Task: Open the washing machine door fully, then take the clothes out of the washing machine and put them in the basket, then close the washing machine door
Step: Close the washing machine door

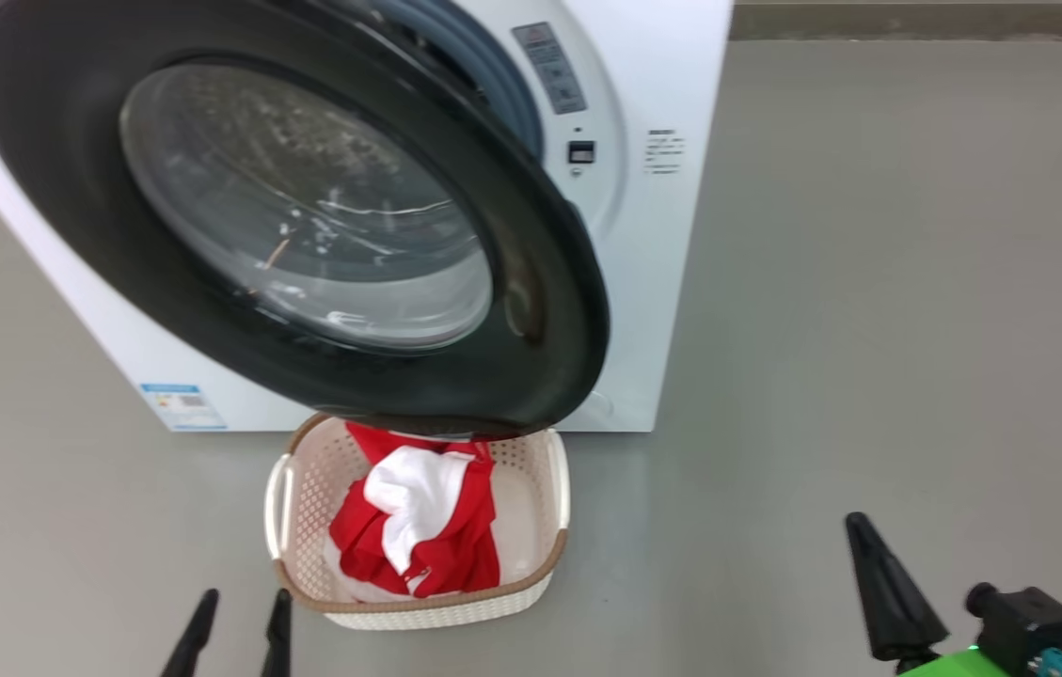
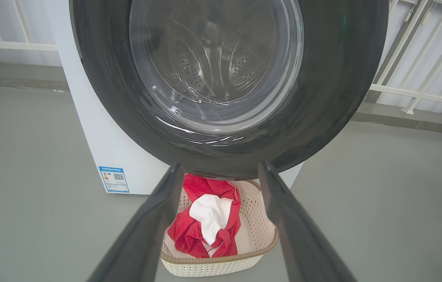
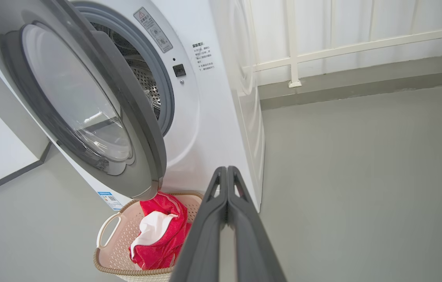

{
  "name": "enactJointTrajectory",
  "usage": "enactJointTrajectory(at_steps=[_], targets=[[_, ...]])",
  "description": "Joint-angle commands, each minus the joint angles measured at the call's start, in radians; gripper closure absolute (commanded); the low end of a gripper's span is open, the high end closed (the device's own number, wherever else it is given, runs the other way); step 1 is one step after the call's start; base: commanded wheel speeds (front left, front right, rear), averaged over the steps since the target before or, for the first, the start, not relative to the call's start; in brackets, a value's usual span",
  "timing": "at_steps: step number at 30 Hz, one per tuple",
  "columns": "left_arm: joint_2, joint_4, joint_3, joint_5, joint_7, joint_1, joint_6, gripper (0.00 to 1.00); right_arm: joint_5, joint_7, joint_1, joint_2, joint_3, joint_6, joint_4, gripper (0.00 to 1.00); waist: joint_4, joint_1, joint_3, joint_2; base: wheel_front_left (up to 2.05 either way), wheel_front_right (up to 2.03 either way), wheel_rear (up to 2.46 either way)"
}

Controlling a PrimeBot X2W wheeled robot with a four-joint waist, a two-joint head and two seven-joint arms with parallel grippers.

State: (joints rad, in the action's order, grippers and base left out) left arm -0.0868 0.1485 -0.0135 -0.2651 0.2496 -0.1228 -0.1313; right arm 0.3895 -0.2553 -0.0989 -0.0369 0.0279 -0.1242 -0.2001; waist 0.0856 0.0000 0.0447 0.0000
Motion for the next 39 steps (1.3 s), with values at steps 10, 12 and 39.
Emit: enactJointTrajectory(at_steps=[10, 12, 39], targets=[[0.019, -0.011, -0.002, -0.015, 0.012, 0.05, 0.001, 0.0, 0.025, -0.006, 0.151, -0.013, 0.175, -0.007, -0.019, 1.0, 0.12, 0.0, 0.02, 0.0, 0.0, 0.0, 0.0], [0.022, -0.009, 0.002, -0.019, 0.012, 0.057, 0.001, 0.0, 0.033, -0.006, 0.18, -0.013, 0.187, -0.007, -0.025, 1.0, 0.144, 0.0, 0.028, 0.0, 0.0, 0.0, 0.0], [0.036, 0.002, 0.105, -0.104, 0.012, 0.223, 0.001, 0.0, -0.042, -0.006, 0.58, -0.013, 0.127, -0.007, -0.102, 1.0, 0.279, 0.0, 0.265, 0.0, 0.0, 0.0, 0.0]])
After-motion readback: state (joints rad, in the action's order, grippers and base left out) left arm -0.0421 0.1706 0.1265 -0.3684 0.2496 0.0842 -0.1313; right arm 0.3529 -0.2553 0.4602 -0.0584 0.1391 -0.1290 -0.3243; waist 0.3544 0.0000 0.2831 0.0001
